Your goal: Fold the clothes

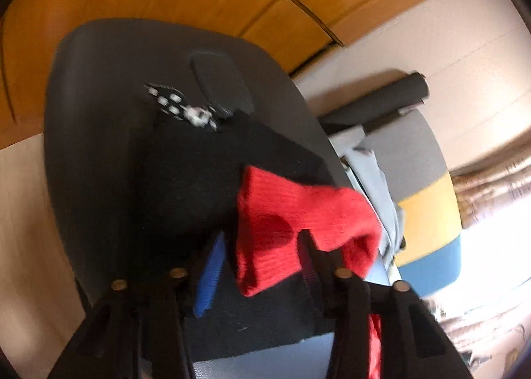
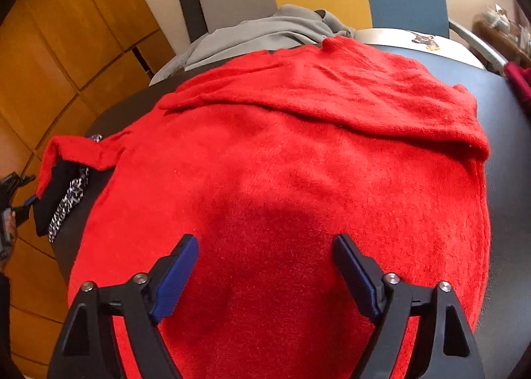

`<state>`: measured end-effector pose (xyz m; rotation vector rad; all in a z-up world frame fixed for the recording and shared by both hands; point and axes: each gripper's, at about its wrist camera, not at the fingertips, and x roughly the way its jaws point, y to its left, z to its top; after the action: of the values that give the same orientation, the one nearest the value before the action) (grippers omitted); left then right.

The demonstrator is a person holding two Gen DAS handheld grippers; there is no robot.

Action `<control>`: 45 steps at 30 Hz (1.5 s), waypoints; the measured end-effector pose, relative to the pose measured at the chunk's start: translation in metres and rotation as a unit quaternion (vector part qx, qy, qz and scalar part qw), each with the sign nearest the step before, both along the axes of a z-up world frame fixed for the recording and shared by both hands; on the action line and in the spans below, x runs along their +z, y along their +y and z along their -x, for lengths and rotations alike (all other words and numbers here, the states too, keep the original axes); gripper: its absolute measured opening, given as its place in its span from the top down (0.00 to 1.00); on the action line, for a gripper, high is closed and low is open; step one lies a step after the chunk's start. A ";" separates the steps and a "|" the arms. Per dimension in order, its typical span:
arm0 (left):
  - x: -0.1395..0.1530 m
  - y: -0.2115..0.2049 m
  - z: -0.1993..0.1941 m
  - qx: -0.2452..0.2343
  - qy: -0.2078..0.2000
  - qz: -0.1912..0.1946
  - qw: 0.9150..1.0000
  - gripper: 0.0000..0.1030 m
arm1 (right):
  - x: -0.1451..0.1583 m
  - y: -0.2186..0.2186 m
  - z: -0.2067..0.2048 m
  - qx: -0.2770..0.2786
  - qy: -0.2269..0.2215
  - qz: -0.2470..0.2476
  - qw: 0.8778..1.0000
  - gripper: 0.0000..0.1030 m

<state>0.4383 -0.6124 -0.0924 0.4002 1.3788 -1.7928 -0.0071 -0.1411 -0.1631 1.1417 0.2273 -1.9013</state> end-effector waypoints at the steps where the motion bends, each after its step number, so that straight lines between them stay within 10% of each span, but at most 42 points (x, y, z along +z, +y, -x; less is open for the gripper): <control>1: 0.002 0.000 0.002 -0.002 -0.009 0.004 1.000 0.82 | -0.001 -0.002 -0.002 0.004 0.005 -0.003 1.000 0.10; 11: 0.095 0.014 0.068 -0.070 0.050 0.098 0.992 0.94 | -0.003 -0.007 -0.006 0.019 0.013 -0.009 1.000 0.00; 19: 0.144 0.094 0.245 -0.266 0.084 0.129 0.952 0.94 | 0.016 0.011 0.008 -0.016 -0.037 0.049 0.998 0.00; 26: 0.076 0.211 0.406 -0.431 0.040 0.080 0.898 0.97 | 0.028 0.028 0.010 -0.025 -0.015 0.056 0.998 0.00; 32: -0.005 0.256 0.449 -0.493 -0.018 0.033 0.869 0.91 | 0.033 0.040 0.015 -0.036 0.005 0.040 0.999 0.05; 38: 0.002 0.230 0.373 -0.432 0.024 0.055 0.900 0.83 | 0.038 0.025 0.024 -0.009 -0.041 0.077 0.996 0.45; 45: -0.037 0.190 0.263 -0.338 0.005 0.039 0.940 0.83 | 0.033 -0.068 0.031 0.042 -0.069 0.106 0.991 0.46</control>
<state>0.1748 -0.4222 -0.1294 0.9061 1.2515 -2.3867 -0.0376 -0.2092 -0.1301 1.0960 -0.0043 -1.7190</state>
